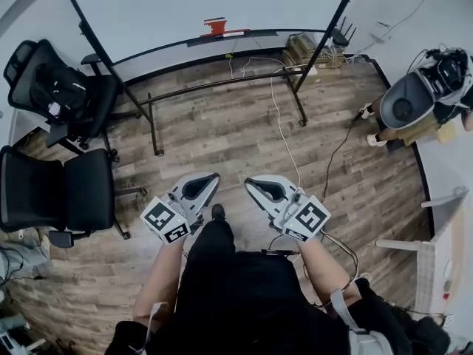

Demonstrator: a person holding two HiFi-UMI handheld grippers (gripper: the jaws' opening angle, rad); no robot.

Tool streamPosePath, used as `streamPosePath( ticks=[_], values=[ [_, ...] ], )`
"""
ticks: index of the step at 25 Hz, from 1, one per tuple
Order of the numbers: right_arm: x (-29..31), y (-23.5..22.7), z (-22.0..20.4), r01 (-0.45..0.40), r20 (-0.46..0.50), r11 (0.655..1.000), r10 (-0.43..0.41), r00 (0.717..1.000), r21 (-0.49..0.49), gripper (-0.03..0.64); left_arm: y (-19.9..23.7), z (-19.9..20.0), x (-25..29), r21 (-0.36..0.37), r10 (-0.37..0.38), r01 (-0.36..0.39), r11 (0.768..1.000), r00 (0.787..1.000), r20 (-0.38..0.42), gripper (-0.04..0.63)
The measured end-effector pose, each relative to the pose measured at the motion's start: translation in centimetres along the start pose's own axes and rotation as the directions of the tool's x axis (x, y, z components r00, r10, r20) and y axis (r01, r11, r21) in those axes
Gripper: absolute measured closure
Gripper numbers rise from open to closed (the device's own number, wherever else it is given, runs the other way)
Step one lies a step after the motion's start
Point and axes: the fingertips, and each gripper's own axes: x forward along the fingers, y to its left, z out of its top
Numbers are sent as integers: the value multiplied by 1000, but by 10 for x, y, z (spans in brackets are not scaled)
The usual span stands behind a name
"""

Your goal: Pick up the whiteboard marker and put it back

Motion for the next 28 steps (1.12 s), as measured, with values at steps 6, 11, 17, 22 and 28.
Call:
streamPosePath(
  ticks=[6, 11, 17, 22, 28],
  values=[
    [64, -52, 17, 0, -21, 1000, 0, 1000, -13, 597, 76, 40, 18, -2, -51, 52, 999, 998, 25, 589],
    [89, -92, 24, 16, -31, 999, -17, 999, -34, 597, 128, 66, 36, 24, -37, 36, 999, 998, 45, 589],
    [112, -138, 24, 12, -52, 998, -15, 999, -66, 597, 164, 66, 64, 18, -44, 44, 999, 999, 18, 589],
    [131, -195, 24, -6, -23, 999, 5, 1000, -51, 597, 204, 67, 100, 14, -23, 23, 1000, 1000, 7, 589],
    [148, -276, 25, -61, -32, 997, 59, 998, -41, 597, 255, 75, 159, 8, 26, -26, 1000, 1000, -6, 589]
  ],
)
